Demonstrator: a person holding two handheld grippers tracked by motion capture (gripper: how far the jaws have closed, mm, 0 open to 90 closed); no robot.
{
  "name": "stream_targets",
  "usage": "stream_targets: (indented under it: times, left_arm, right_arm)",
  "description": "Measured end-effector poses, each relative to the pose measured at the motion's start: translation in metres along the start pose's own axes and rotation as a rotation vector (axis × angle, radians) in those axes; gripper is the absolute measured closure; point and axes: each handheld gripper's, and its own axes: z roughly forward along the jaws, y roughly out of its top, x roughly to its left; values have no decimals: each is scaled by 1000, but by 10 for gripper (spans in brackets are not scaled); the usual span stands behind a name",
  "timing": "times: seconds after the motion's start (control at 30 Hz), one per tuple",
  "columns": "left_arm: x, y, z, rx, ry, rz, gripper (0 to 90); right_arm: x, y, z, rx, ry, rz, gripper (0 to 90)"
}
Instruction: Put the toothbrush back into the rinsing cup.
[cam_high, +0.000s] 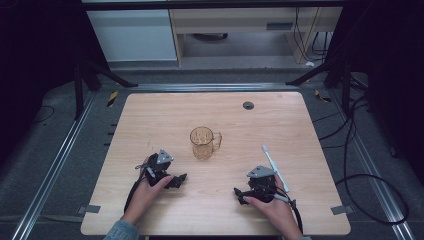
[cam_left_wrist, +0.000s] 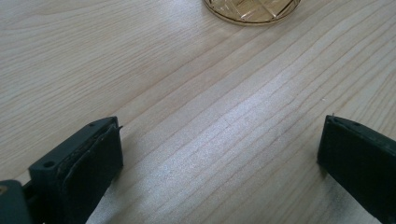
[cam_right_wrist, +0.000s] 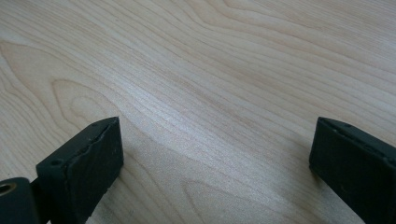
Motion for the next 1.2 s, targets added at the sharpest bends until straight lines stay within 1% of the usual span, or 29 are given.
stream_targets:
  times: [0.1,0.13,0.17,0.2,0.23,0.27,0.3,0.33,0.37,0.43,0.53,0.6,0.63,0.67,0.7,0.73,0.77,0.83,0.97,1.1,1.13,1.17,1.2]
  left_arm:
    - [0,0,0,2,0,1,0]
    - [0,0,0,1,0,0,0]
    - [0,0,0,2,0,0,0]
    - [0,0,0,2,1,0,0]
    - [0,0,0,2,1,0,0]
    - [0,0,0,2,0,0,0]
    - [0,0,0,2,0,0,0]
    - [0,0,0,2,0,1,0]
    - [0,0,0,2,0,1,0]
    - [0,0,0,2,0,1,0]
    - [0,0,0,2,0,0,0]
    - [0,0,0,2,0,1,0]
    - [0,0,0,2,0,1,0]
    - [0,0,0,2,0,1,0]
    - [0,0,0,2,0,0,0]
    - [0,0,0,2,0,0,0]
    - [0,0,0,2,0,0,0]
    - [0,0,0,2,0,0,0]
    - [0,0,0,2,0,0,0]
    - [0,0,0,2,0,0,0]
    - [0,0,0,2,0,-1,0]
    - [0,0,0,2,0,-1,0]
    - [0,0,0,2,0,-1,0]
  right_arm:
    - [0,0,0,1,-1,4,34]
    - [0,0,0,-1,-4,1,59]
    - [-1,0,-1,-8,-8,6,117]
    - [-1,0,-3,-16,-13,3,144]
    - [-1,1,-6,-20,-21,-4,126]
    - [-1,2,-10,-17,-33,-7,138]
    - [-1,4,-15,-22,-44,-9,191]
    - [-3,7,-21,-22,-62,-16,210]
    - [-4,10,-28,-16,-73,-8,217]
    - [-7,17,-42,-8,-81,-4,242]
    - [-16,29,-63,8,-102,-3,269]
    - [-23,38,-75,21,-132,1,278]
    - [-26,42,-80,22,-141,9,288]
    - [-26,42,-80,22,-141,9,288]
    - [-34,50,-87,42,-157,17,311]
    - [-37,53,-90,54,-162,16,320]
    - [-39,56,-92,68,-167,19,325]
    - [-46,63,-94,100,-176,10,342]
    - [-59,79,-97,140,-174,40,385]
    - [-74,89,-88,194,-161,71,427]
    - [-77,91,-85,204,-164,70,435]
    - [-77,91,-85,204,-164,70,435]
    - [-83,92,-79,228,-156,83,457]
